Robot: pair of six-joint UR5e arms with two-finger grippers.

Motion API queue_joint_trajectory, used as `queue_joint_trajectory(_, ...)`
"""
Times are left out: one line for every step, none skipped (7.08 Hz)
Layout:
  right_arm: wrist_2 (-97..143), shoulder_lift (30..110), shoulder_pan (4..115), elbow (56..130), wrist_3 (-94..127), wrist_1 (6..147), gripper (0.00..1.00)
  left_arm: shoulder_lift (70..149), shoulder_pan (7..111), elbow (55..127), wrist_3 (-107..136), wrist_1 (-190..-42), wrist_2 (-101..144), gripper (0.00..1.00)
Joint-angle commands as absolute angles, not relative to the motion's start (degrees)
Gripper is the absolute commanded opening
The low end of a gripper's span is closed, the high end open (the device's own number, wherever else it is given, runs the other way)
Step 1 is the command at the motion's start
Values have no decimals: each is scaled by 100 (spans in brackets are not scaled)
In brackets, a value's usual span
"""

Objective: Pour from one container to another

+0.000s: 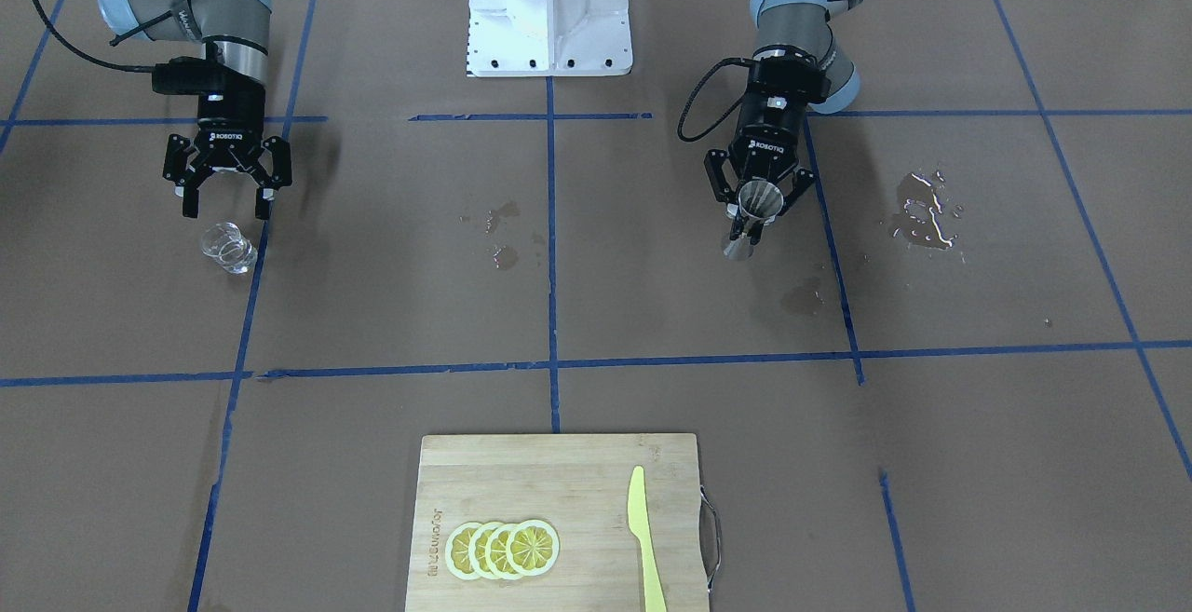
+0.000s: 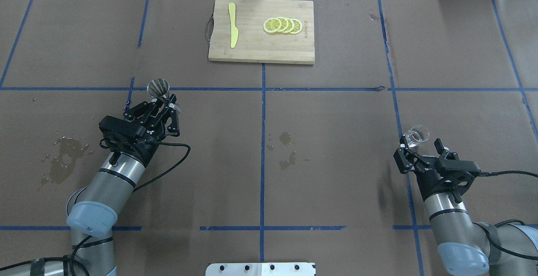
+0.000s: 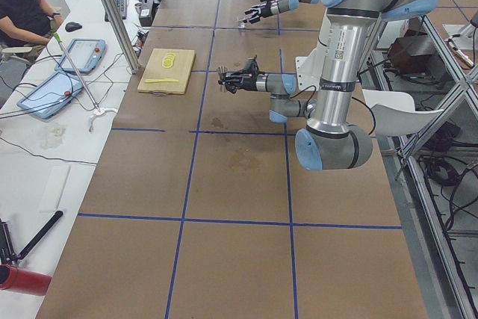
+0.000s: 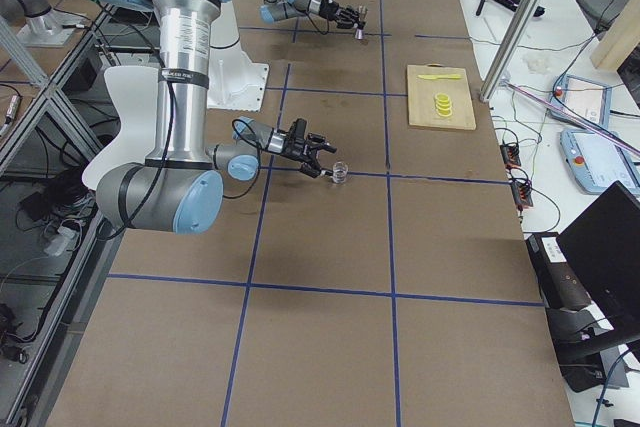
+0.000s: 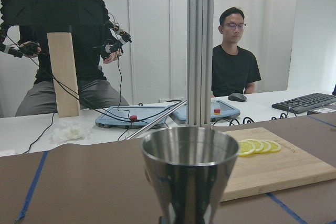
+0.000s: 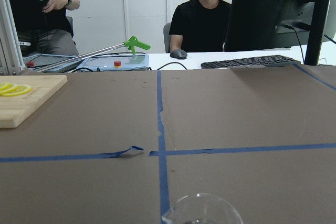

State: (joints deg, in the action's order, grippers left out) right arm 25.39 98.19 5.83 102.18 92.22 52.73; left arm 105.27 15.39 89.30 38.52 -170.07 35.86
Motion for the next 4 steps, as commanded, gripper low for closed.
queue_joint_trajectory(2566,9686,580,10038,9220,5361,98,10529,1538,8930,3867,-17007,3586,0)
queue_joint_trajectory(2566,9555,580,9889,9220,5361,98,10529,1538,8930,3876,-17007,3586,0)
queue_joint_trajectory(2584,9406,589,9740,9220,5370,98,10529,1547,8930,3885,-17007,3586,0)
queue_joint_trajectory(2610,9413,606,9730,9211,5361,98,10529,1547,8930,3885,-17007,3586,0)
